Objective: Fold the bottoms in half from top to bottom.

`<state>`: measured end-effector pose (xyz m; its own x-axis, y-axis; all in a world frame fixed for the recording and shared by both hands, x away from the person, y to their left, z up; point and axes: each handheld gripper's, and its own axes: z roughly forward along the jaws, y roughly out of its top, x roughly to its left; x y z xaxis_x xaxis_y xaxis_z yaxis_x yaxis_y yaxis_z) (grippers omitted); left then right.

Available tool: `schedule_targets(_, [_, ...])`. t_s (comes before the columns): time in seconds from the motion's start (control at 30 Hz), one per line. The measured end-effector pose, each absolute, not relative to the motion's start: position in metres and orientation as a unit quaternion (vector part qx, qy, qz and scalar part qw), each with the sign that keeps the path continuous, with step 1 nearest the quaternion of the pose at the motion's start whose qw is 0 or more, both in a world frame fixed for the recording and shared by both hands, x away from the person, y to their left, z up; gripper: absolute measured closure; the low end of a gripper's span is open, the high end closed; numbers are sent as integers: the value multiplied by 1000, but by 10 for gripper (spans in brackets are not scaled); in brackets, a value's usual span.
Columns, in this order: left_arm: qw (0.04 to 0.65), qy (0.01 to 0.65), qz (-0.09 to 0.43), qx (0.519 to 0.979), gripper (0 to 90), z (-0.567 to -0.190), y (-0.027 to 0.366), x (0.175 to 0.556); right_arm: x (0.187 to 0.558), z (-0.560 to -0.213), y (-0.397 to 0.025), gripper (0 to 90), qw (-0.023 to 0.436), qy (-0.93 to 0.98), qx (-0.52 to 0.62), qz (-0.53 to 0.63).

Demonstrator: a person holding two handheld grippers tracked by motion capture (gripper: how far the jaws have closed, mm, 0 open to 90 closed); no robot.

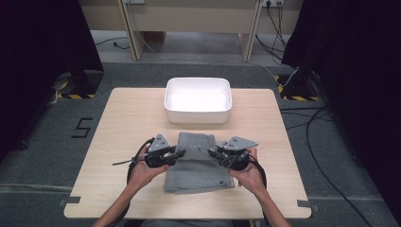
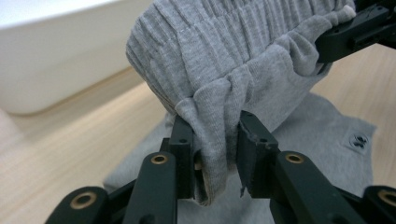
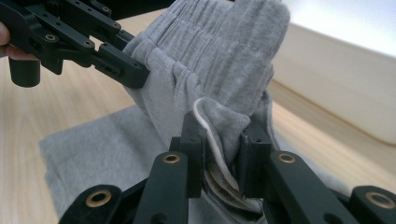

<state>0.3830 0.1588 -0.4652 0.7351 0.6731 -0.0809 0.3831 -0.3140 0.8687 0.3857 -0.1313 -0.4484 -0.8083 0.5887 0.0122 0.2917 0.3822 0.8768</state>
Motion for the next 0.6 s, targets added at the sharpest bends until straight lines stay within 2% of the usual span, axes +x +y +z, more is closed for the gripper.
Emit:
schedule_targets(0.33, [475,337,124,803,645,-491,158,366,373,-476,-134,755,126,824,281,475])
schedule_targets(0.6, [472,338,102,808,552,-501,158,353,365,-494,-135,698,102,828,290,469])
